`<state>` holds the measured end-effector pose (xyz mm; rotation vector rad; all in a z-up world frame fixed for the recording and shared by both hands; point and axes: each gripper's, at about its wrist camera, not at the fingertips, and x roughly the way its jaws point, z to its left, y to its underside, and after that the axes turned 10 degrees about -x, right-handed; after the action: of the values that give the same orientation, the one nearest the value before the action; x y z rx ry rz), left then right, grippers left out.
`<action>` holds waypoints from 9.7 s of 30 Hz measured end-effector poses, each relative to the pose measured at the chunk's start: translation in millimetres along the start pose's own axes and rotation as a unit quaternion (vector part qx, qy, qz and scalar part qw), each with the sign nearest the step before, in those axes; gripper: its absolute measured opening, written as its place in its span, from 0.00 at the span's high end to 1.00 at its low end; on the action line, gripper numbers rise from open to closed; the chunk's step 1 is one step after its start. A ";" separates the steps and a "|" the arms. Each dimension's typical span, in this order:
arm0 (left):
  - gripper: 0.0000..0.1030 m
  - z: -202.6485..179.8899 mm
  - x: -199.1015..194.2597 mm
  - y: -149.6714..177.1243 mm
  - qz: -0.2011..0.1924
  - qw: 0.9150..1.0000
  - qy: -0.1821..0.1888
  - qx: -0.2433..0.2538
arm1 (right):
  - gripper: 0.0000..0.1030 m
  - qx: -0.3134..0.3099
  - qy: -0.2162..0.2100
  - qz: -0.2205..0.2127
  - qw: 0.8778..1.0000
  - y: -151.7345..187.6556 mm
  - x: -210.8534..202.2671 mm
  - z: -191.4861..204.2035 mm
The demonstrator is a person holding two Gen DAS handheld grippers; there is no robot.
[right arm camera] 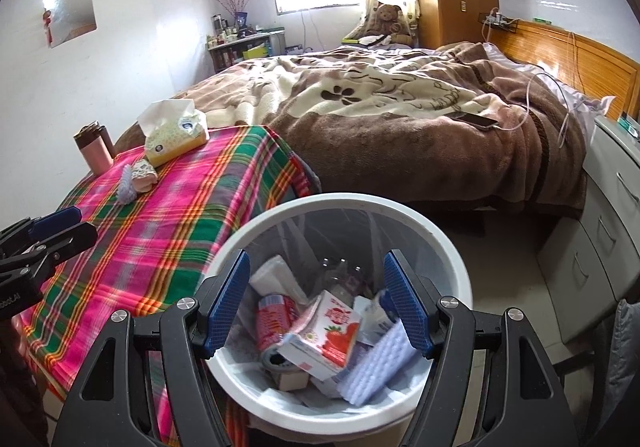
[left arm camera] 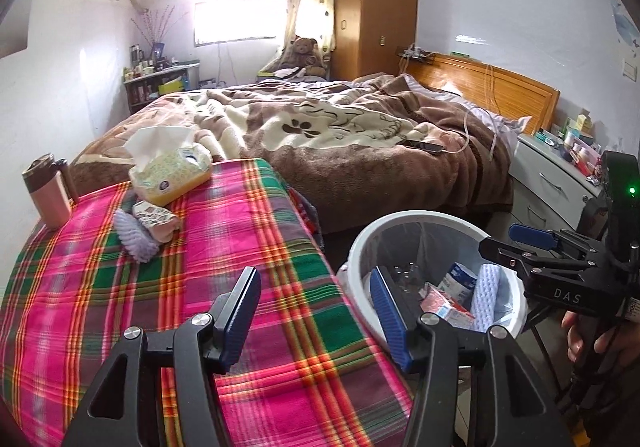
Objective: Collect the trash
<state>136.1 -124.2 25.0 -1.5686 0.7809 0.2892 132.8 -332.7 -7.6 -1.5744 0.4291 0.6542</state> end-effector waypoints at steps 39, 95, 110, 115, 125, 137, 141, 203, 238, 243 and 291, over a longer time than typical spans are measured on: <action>0.44 206.1 39.5 -44.7 0.003 0.984 -0.120 -0.129 | 0.31 -0.072 -0.081 0.009 0.994 -76.7 98.0 114.5; 0.83 302.0 134.0 -71.5 0.082 0.973 -0.069 -0.204 | 0.63 -0.047 -0.250 0.104 0.962 -120.9 214.9 193.1; 0.51 290.9 150.4 -78.8 0.077 0.968 -0.049 -0.233 | 0.76 -0.034 -0.181 0.053 0.981 -126.9 193.7 167.0; 0.51 280.6 169.9 -80.2 0.099 0.967 -0.047 -0.232 | 0.76 -0.025 -0.169 0.051 0.984 -126.7 195.8 159.3; 0.77 257.4 183.7 -79.1 0.106 0.968 -0.023 -0.226 | 0.76 -0.008 -0.161 0.045 0.986 -121.1 188.1 149.6; 0.80 223.9 138.6 -79.2 0.067 0.983 -0.034 -0.166 | 0.76 0.005 -0.154 0.022 0.988 -112.4 153.8 137.1; 0.80 210.8 115.9 -76.6 0.058 0.986 -0.029 -0.154 | 0.76 0.007 -0.151 0.013 0.988 -109.0 135.7 131.1; 0.79 -92.0 60.8 11.5 0.088 0.990 0.095 0.056 | 0.75 0.108 0.067 0.023 0.992 17.0 -11.3 -48.3; 0.45 -50.1 -13.2 35.9 0.013 0.999 0.027 0.017 | 0.41 0.094 0.070 -0.024 0.993 32.0 -50.3 3.4; 0.44 -45.8 -34.2 48.1 -0.013 1.000 0.002 0.022 | 0.39 0.096 0.071 -0.051 0.992 39.0 -66.2 20.2; 0.38 -10.8 -100.4 92.5 -0.070 0.997 -0.036 -0.009 | 0.36 0.072 0.128 -0.098 0.984 73.9 -103.5 89.5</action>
<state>1.5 -100.8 15.3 -1.6120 0.6098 0.2493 -6.5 -263.9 -0.9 -1.5442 0.4926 0.2642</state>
